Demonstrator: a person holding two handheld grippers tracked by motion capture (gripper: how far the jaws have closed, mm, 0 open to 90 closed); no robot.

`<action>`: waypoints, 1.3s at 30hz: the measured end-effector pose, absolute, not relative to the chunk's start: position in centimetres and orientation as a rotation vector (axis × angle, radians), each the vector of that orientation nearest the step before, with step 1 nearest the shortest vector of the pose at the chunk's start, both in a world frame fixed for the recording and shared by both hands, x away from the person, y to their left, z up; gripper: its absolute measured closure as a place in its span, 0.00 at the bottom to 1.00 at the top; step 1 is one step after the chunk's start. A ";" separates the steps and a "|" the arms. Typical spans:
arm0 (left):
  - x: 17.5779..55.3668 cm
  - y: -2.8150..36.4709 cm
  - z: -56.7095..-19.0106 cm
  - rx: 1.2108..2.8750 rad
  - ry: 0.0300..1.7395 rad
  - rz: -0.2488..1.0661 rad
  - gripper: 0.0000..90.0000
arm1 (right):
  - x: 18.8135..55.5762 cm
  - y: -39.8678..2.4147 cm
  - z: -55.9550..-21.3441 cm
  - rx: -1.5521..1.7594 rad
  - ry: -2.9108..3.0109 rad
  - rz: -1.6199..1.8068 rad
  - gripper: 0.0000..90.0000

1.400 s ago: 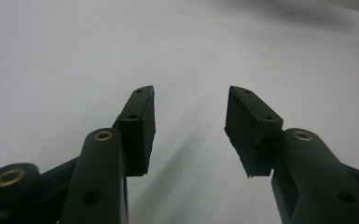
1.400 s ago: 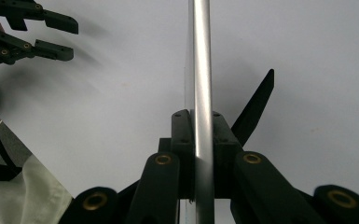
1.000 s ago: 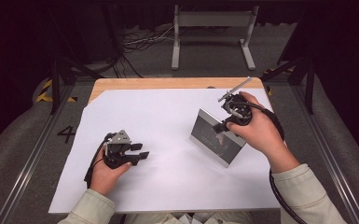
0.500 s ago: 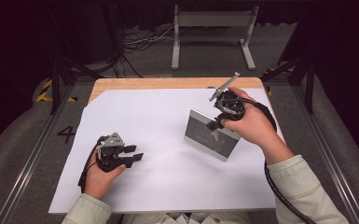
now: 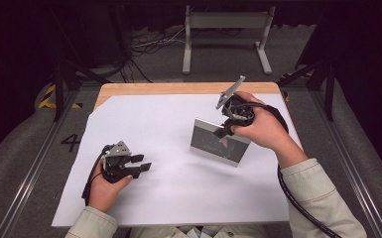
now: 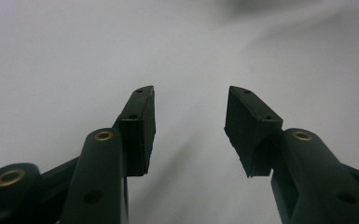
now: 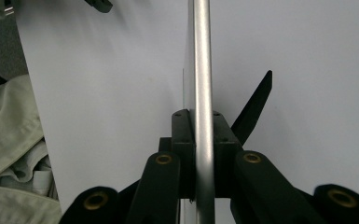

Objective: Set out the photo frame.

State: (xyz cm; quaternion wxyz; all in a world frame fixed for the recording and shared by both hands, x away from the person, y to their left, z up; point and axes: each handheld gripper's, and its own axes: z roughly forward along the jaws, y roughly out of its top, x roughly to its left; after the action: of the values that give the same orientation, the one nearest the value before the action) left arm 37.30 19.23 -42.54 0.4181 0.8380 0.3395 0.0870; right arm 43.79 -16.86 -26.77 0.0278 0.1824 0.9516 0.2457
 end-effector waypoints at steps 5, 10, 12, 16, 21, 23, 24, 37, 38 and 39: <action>37.4 19.0 -42.6 2.103 0.849 0.209 0.60 | 44.1 -16.4 -27.2 0.462 2.968 0.752 0.93; 37.3 19.1 -42.6 2.098 0.863 0.204 0.60 | 44.1 -16.1 -27.5 0.408 2.984 0.734 0.93; 37.3 19.1 -42.6 2.099 0.860 0.204 0.60 | 44.1 -16.0 -27.6 0.376 2.994 0.734 0.93; 37.3 19.2 -42.6 2.108 0.851 0.216 0.60 | 44.2 -15.8 -27.7 0.312 3.018 0.728 0.93; 37.2 19.3 -42.6 2.103 0.859 0.208 0.60 | 44.4 -15.6 -28.1 0.255 3.029 0.724 0.93; 37.2 19.3 -42.6 2.102 0.863 0.206 0.60 | 44.5 -15.5 -28.2 0.221 3.037 0.714 0.93; 37.2 19.3 -42.6 2.101 0.862 0.205 0.59 | 44.6 -15.4 -28.3 0.211 3.038 0.708 0.93; 37.4 19.2 -42.6 2.111 0.847 0.222 0.59 | 45.2 -15.1 -29.9 0.101 3.089 0.637 0.93; 37.3 19.2 -42.7 2.103 0.856 0.205 0.59 | 45.2 -15.1 -29.9 0.093 3.092 0.624 0.93; 37.3 19.1 -42.7 2.102 0.858 0.203 0.59 | 45.3 -15.1 -30.0 0.078 3.098 0.621 0.93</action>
State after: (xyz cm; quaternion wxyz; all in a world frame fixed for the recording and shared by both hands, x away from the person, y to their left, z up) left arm 37.30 19.15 -42.68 0.4178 0.8379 0.3418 0.0807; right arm 45.27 -15.06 -30.02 -0.0094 0.0248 0.9802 0.1963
